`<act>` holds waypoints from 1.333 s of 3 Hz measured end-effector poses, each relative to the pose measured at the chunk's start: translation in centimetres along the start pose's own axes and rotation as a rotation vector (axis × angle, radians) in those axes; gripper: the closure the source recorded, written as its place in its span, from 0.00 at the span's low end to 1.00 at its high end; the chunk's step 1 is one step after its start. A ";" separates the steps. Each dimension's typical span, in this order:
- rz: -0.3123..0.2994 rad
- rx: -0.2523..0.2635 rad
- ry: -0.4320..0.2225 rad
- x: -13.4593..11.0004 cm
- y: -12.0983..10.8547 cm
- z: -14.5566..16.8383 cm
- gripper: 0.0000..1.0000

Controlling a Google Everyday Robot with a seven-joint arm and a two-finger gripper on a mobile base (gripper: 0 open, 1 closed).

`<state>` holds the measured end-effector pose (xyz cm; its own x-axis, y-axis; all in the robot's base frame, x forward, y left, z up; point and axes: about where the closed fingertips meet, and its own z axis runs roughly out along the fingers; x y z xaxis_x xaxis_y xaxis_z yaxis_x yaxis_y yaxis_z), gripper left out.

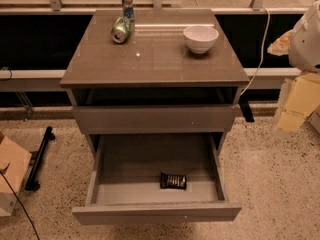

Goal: Pick rxbar chocolate from middle drawer and place on counter

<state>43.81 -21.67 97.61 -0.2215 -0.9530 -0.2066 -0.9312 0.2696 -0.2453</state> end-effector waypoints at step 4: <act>-0.004 0.053 -0.177 -1.5 0.0 5.4 0.00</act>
Offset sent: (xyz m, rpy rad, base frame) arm 0.0146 0.0149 -0.0299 0.0740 -0.0623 0.0247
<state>45.70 -19.53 92.78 -0.1592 -0.9162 -0.3677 -0.9142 0.2775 -0.2955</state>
